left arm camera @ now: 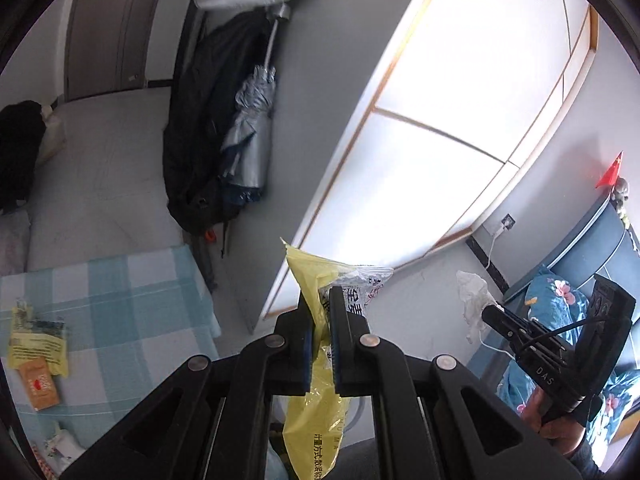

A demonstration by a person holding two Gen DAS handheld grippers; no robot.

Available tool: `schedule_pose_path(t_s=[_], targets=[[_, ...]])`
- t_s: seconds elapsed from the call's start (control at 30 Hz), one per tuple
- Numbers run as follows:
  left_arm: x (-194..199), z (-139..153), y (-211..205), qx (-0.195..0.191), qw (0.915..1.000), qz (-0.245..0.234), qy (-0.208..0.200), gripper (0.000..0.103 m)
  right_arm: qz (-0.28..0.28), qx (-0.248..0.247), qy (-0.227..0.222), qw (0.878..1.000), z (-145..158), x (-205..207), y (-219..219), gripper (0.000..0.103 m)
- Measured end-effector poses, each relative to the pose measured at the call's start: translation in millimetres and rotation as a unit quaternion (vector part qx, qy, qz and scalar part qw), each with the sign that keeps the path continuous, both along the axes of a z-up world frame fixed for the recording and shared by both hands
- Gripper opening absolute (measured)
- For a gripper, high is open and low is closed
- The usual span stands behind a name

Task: Collect trash
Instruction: 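Carry the yellow bag and tissue with both grippers over the white bin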

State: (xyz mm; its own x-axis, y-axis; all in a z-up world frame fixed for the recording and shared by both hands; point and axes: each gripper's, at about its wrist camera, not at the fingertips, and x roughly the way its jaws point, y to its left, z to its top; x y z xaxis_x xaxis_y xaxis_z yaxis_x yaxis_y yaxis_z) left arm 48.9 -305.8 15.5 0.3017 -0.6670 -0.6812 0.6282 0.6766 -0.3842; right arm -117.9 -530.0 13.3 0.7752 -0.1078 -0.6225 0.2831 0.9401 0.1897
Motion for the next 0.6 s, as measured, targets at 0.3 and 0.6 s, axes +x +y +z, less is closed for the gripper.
schedule_pose_path(t_s=[0.3,0.6], targets=[[9,-103,-63,0.073,0.9923,-0.033,0.095,0.003,-0.039,0.082,0.083,0.992,-111,-3,-46,0.015],[11,-173,-113,0.146,0.9790,-0.067,0.125,0.003,-0.036,0.162,0.167,0.972,-219,17,-49,0.015]])
